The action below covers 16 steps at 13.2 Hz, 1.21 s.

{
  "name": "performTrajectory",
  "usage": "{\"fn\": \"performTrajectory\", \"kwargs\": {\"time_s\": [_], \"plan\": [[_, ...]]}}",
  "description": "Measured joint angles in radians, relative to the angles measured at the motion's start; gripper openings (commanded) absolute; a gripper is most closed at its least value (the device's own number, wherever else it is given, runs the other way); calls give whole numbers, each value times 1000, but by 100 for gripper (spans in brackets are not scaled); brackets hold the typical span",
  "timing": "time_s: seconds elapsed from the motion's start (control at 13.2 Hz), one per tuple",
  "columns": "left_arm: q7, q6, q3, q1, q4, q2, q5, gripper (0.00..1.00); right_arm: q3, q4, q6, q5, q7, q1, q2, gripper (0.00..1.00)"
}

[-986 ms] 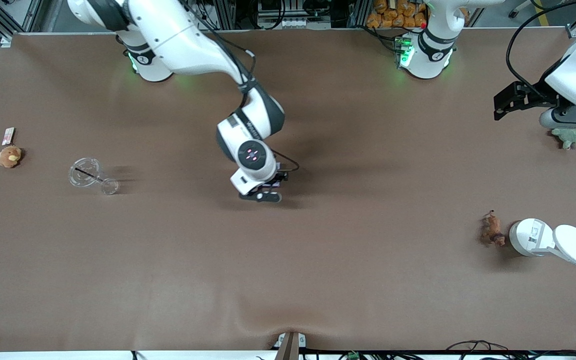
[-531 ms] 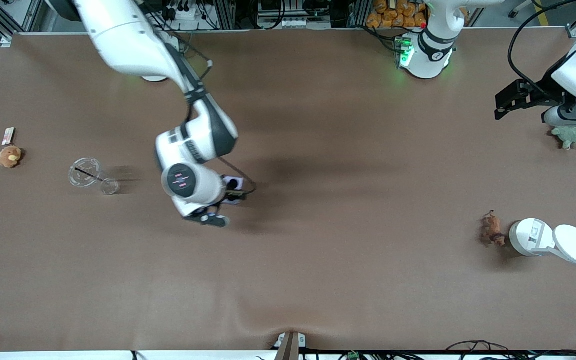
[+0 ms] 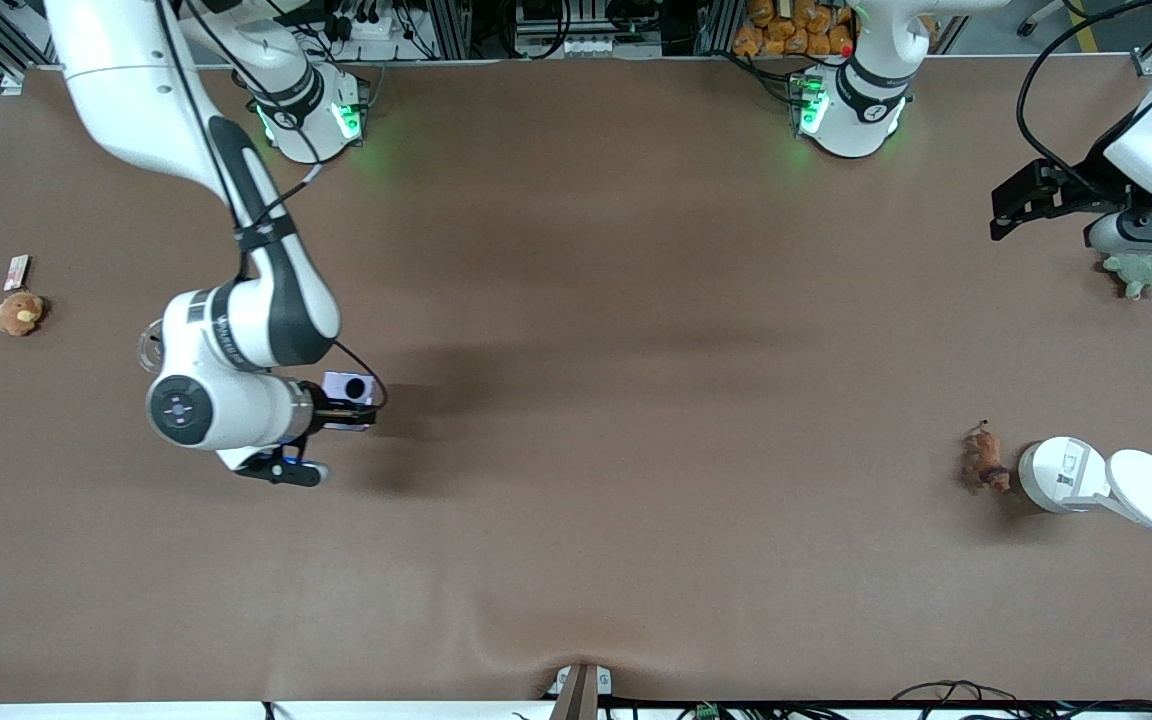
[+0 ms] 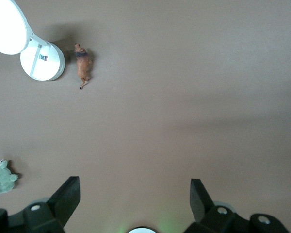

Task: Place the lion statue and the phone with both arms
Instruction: 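Carry the white phone with the right gripper toward the glass cup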

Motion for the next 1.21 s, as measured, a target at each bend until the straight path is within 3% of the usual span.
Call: {"fn": "performTrajectory", "kwargs": {"time_s": [0.38, 0.76, 1.14, 1.21], "plan": [[0, -7, 5, 1, 0, 2, 0, 100, -1, -152, 128, 0, -171, -66, 1, 0], [0, -7, 7, 11, 0, 3, 0, 100, -6, -277, 235, 0, -202, -87, -3, 0], [0, -7, 7, 12, 0, 3, 0, 100, -15, -321, 250, 0, -274, -87, -23, 0], [0, -7, 7, 12, 0, 3, 0, 100, -29, -321, 230, 0, -284, -88, -25, 25]]}}
